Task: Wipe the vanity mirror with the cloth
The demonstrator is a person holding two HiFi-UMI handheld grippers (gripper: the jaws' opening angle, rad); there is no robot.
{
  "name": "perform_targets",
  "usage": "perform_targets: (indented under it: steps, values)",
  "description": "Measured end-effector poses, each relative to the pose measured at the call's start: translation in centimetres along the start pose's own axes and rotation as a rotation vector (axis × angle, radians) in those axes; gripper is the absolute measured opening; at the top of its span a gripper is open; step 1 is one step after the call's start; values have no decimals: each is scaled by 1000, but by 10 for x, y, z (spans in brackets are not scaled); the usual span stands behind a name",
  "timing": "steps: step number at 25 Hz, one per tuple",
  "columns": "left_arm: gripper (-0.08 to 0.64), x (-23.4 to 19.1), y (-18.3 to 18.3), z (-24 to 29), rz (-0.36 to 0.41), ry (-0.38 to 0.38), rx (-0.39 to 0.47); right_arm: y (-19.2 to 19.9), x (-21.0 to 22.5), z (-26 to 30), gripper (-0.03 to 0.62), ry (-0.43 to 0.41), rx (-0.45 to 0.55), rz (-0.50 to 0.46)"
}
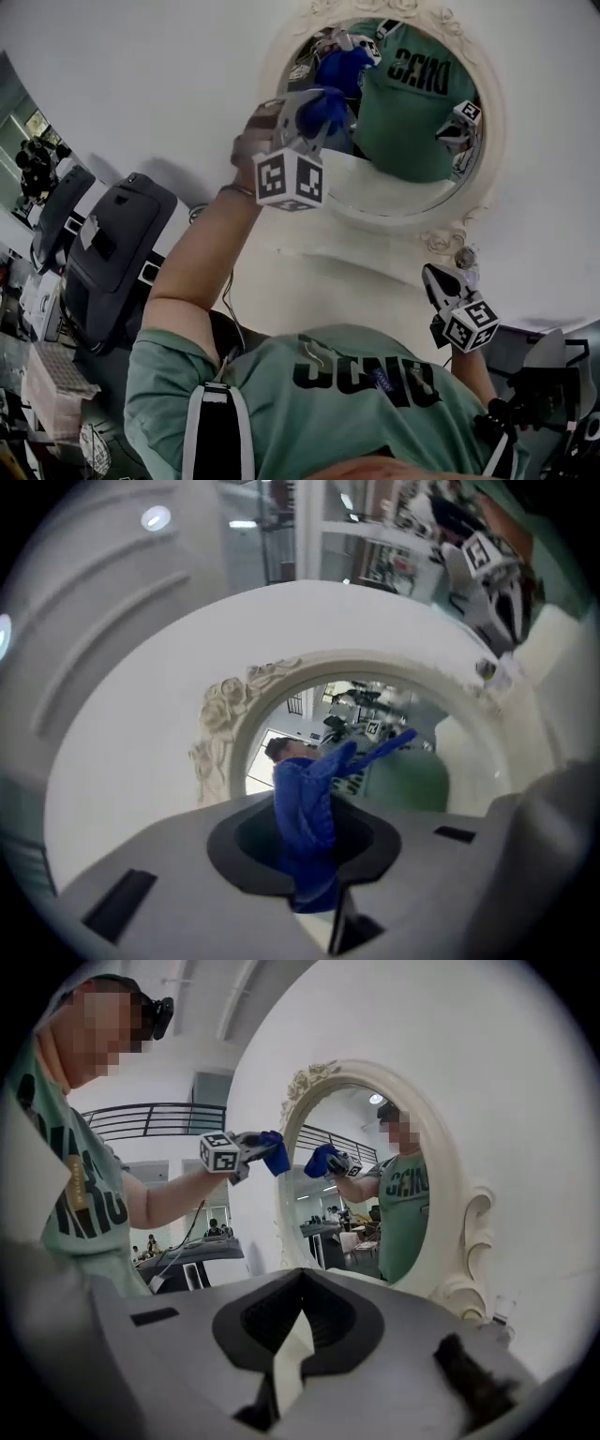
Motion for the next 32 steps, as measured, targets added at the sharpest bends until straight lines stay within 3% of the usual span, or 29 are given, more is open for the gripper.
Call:
perform_targets:
  steps: [2, 5, 8, 13, 17, 23, 26, 32]
  values:
    - [80, -27, -16, 18, 177, -70, -46, -2, 2, 8, 8, 5, 28, -10]
    - [80, -55, -29, 41, 345, -150, -92, 3, 2, 18, 8, 43, 40, 39]
    - [80, -70, -29, 60, 452, -202, -132, 8, -3, 27, 8, 65, 36, 64]
    - [80, -64, -14, 84, 561, -275, -195, 17, 2, 37, 8, 91, 14, 102]
    - [78, -57, -4, 90, 552, -322, -155, 18, 7, 47, 8, 79, -12, 98]
    - [69, -37, 38, 79, 493, -295, -195, 16, 8, 52, 8, 54, -57, 75]
    - [64, -7, 80, 70, 444, -238, -255, 19, 2, 58, 8, 40, -80, 82]
    - [64, 85, 148, 67, 395, -40, -391, 16, -11, 67, 8, 3, -104, 76]
Point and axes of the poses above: the fingertips, and each gripper's own axes: z forward along the fingers, x to its right, y out of its underside, the point moved 9 cm from there along -z, backward along the fingers, and after that the axes turned 15 degrees about y, right-handed, at the moved point
